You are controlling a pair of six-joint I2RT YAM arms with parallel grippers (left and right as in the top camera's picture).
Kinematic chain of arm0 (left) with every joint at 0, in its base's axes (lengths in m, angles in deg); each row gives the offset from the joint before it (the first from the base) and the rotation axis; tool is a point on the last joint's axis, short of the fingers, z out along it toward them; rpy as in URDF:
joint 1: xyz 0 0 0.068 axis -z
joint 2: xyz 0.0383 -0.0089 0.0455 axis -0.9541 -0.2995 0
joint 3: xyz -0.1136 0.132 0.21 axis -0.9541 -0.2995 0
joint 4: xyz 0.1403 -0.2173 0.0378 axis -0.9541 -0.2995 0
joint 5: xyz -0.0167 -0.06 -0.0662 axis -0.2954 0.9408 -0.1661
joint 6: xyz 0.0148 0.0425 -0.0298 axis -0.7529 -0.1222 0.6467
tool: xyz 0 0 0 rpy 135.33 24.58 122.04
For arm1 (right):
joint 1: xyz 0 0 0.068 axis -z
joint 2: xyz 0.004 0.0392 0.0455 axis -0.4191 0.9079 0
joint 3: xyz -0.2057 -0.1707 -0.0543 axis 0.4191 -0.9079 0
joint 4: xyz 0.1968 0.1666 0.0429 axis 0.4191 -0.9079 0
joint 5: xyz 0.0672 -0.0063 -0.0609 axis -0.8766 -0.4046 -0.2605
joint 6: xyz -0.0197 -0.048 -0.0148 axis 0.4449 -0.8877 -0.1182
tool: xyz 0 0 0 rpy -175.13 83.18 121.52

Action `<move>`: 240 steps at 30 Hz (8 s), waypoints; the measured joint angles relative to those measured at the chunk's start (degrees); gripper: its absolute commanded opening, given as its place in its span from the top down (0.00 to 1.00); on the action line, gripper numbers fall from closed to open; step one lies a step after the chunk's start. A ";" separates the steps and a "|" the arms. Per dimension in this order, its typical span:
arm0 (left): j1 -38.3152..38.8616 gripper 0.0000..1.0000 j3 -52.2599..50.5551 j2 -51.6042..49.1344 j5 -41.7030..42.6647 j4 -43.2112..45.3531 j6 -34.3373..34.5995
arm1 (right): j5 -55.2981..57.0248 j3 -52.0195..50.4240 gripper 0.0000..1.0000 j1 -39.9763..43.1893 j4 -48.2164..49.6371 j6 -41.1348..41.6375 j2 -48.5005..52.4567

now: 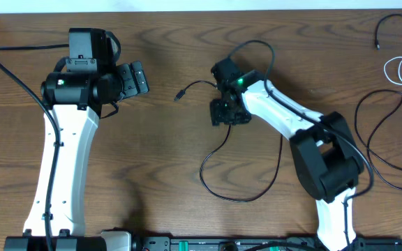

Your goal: Untangle cables

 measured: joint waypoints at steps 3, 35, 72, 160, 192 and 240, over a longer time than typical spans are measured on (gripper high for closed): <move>0.00 0.05 0.00 0.00 0.00 0.00 0.00 | -0.02 -0.33 0.83 0.52 -0.98 0.74 0.20; 0.00 0.05 0.00 -0.04 0.00 0.04 0.00 | 12.00 -21.57 0.69 12.74 -2.60 1.01 -12.74; 2.08 0.46 -9.88 -7.65 10.40 0.79 -5.25 | -12.24 -16.24 0.99 6.51 20.28 4.46 -11.87; 9.14 0.92 -18.34 -26.05 33.07 14.43 -4.31 | -22.25 -15.32 0.87 1.57 45.31 22.08 1.51; 9.14 0.92 -18.36 -26.08 33.24 16.57 -4.35 | -14.16 -7.54 0.99 64.35 8.39 -5.77 -44.54; 9.14 0.04 -12.76 10.93 17.53 13.90 -6.05 | -1.27 4.66 0.01 25.14 -4.98 -22.47 -32.85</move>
